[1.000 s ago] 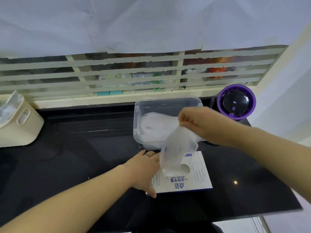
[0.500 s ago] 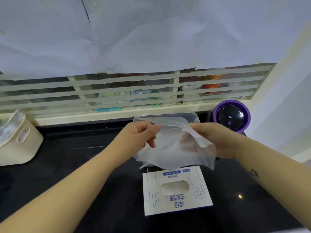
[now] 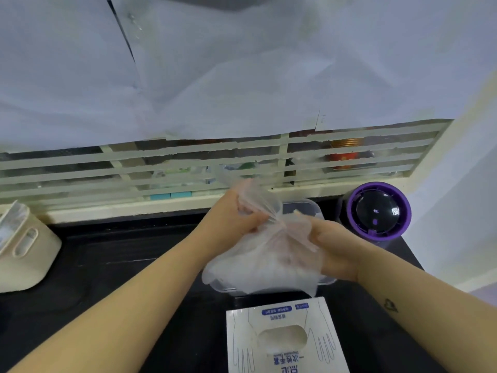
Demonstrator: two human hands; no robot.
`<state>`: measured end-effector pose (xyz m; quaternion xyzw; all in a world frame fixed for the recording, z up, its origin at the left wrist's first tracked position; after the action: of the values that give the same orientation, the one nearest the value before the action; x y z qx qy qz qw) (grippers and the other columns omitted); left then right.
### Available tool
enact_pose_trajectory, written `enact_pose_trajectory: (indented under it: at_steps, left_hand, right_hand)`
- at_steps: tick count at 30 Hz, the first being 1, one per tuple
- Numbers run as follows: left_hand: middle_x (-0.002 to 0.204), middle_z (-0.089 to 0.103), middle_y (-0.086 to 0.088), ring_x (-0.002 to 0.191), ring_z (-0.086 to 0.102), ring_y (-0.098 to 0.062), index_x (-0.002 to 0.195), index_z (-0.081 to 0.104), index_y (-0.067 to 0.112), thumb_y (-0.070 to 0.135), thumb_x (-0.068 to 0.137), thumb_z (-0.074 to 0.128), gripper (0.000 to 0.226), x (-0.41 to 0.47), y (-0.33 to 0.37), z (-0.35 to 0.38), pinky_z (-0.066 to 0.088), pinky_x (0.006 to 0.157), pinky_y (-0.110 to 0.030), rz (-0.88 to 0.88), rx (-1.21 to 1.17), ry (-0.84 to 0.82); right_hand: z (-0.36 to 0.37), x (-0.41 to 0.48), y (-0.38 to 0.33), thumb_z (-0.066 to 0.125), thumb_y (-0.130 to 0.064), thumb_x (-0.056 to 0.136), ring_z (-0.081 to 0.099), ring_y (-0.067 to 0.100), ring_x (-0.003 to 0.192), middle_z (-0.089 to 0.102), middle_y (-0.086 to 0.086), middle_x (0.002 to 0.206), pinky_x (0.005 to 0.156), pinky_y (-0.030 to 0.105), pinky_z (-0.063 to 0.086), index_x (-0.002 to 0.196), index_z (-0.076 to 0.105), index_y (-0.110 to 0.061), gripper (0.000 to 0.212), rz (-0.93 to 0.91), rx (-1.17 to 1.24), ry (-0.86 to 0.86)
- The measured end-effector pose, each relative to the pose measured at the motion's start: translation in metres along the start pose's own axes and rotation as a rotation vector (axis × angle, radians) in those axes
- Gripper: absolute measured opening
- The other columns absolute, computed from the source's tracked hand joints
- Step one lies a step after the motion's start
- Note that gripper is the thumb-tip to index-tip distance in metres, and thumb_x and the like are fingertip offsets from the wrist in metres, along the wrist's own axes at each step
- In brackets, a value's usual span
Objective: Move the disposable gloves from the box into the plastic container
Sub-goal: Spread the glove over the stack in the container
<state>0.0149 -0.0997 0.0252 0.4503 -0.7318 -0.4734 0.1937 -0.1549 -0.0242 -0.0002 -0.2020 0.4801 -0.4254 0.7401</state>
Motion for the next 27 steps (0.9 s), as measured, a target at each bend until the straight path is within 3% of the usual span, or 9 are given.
enact_pose_trajectory:
  at_steps: [4,6,9,12,16,18,21,24,27]
  left_hand:
    - [0.094,0.064,0.008,0.075,0.063,-0.007,0.095,0.041,0.045,0.021,0.092,0.064,0.033,0.006,-0.007,-0.011,0.045,0.055,-0.006,-0.063,0.015,0.074]
    - [0.089,0.06,-0.005,0.073,0.056,-0.017,0.079,0.035,0.04,0.013,0.095,0.057,0.038,0.01,-0.007,-0.013,0.043,0.056,-0.014,-0.088,0.053,0.077]
    - [0.087,0.049,-0.016,0.076,0.045,-0.022,0.07,0.028,0.027,0.0,0.097,0.045,0.042,0.014,-0.004,-0.013,0.033,0.058,-0.026,-0.149,0.065,0.026]
    - [0.084,0.051,-0.018,0.074,0.046,-0.023,0.072,0.033,0.027,-0.001,0.093,0.048,0.038,0.017,-0.011,-0.013,0.035,0.059,-0.03,-0.256,-0.034,0.039]
    - [0.1,0.066,-0.025,0.091,0.065,-0.038,0.086,0.054,0.021,0.006,0.088,0.061,0.017,0.02,-0.028,-0.015,0.053,0.09,-0.043,-0.39,-0.217,0.044]
    - [0.105,0.068,-0.024,0.1,0.066,-0.039,0.101,0.061,0.013,0.006,0.087,0.063,0.015,0.023,-0.035,-0.015,0.052,0.094,-0.049,-0.441,-0.314,0.047]
    - [0.099,0.07,-0.017,0.092,0.067,-0.03,0.108,0.062,0.005,0.001,0.09,0.059,0.018,0.027,-0.042,-0.015,0.055,0.085,-0.04,-0.446,-0.387,0.014]
    - [0.108,0.07,-0.014,0.102,0.065,-0.03,0.115,0.062,0.01,0.012,0.087,0.068,0.029,0.031,-0.049,-0.02,0.051,0.095,-0.045,-0.432,-0.294,-0.017]
    - [0.099,0.069,-0.011,0.084,0.063,-0.02,0.121,0.059,0.01,0.019,0.088,0.069,0.036,0.031,-0.054,-0.019,0.052,0.072,-0.032,-0.384,-0.114,-0.104]
  right_hand:
    - [-0.014,0.001,-0.007,0.05,-0.047,0.09,0.059,0.026,0.113,0.064,0.007,0.121,0.083,0.033,0.051,0.129,0.05,-0.03,0.042,-0.296,-0.136,0.185]
    - [-0.015,-0.004,-0.005,0.066,-0.041,0.082,0.06,0.02,0.116,0.064,0.0,0.123,0.089,0.033,0.05,0.112,0.059,-0.029,0.033,-0.429,-0.266,0.138]
    - [-0.011,-0.007,0.006,0.071,-0.044,0.067,0.053,0.001,0.122,0.058,-0.017,0.13,0.099,0.026,0.041,0.076,0.067,-0.03,0.018,-0.459,-0.471,0.07]
    - [-0.008,-0.006,0.014,0.067,-0.054,0.066,0.038,-0.014,0.127,0.042,-0.034,0.139,0.097,0.015,0.032,0.066,0.069,-0.03,0.024,-0.452,-0.695,0.036]
    - [-0.006,0.003,0.026,0.069,-0.043,0.082,0.019,-0.008,0.138,0.022,-0.031,0.15,0.11,0.03,0.02,0.088,0.072,-0.042,0.006,-0.379,-1.048,0.062]
    - [-0.002,0.009,0.033,0.065,-0.041,0.087,0.022,-0.011,0.133,0.026,-0.029,0.147,0.108,0.022,0.021,0.107,0.067,-0.047,0.021,-0.385,-1.085,0.051]
    - [0.003,0.018,0.032,0.063,-0.033,0.09,0.033,-0.028,0.112,0.047,-0.025,0.131,0.093,-0.004,0.023,0.127,0.057,-0.034,0.038,-0.527,-1.07,0.161]
    - [-0.004,0.021,0.013,0.068,-0.02,0.086,0.057,-0.015,0.097,0.065,-0.019,0.106,0.086,0.003,0.042,0.114,0.066,-0.024,0.028,-0.634,-0.81,0.392]
    - [-0.015,0.022,-0.005,0.068,-0.013,0.086,0.063,-0.007,0.09,0.065,-0.016,0.101,0.075,0.006,0.048,0.116,0.065,-0.021,0.031,-0.594,-0.829,0.447]
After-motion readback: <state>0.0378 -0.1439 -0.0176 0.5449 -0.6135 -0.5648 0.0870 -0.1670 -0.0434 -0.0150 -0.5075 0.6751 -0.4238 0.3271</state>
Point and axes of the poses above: each hand's wrist, its own x-axis towards the middle knuckle, its own z-axis out of the palm, y = z × x, the point moved 1 cm from there along x, towards the middle knuckle
